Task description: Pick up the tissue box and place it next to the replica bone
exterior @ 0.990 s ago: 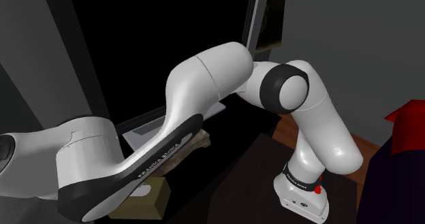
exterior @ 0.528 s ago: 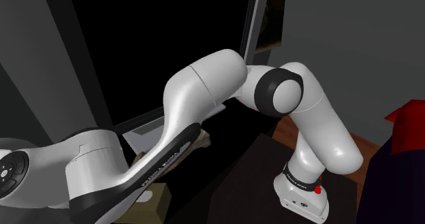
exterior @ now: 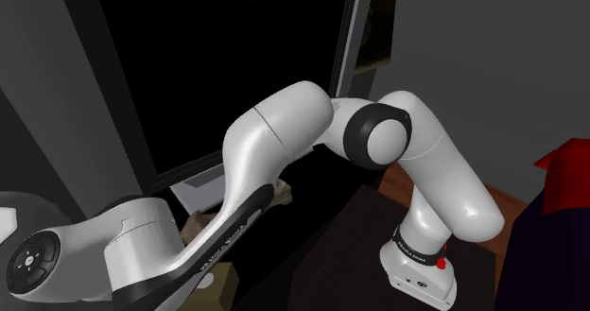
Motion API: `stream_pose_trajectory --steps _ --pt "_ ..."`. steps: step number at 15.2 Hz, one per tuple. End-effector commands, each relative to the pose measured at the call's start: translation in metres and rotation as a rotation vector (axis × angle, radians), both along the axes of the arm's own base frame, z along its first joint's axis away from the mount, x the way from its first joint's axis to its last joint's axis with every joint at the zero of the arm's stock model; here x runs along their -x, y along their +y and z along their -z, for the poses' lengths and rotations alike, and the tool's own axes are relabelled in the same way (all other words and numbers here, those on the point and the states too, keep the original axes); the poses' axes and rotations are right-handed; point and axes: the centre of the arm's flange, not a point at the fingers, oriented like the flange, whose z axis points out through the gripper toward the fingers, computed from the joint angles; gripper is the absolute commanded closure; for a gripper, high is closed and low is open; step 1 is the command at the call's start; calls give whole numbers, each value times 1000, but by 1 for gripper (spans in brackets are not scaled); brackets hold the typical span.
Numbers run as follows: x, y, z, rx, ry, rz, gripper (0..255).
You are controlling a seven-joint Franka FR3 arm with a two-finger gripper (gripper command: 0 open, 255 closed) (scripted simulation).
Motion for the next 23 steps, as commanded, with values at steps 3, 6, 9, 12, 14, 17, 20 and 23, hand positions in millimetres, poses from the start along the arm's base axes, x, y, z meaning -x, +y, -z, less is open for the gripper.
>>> stream_pose_trajectory --steps 3,6,9,12,14,17,20,23 --pt "0 1 23 0 0 0 255" --pt "0 1 23 0 0 0 255" --pt "0 1 23 0 0 0 255" --pt "-1 1 23 0 0 0 0" --pt "-1 1 22 0 0 0 0" --pt "0 1 23 0 0 0 0" --pt "7 15 -13 0 0 0 0" --pt "8 19 -23 0 0 0 0"
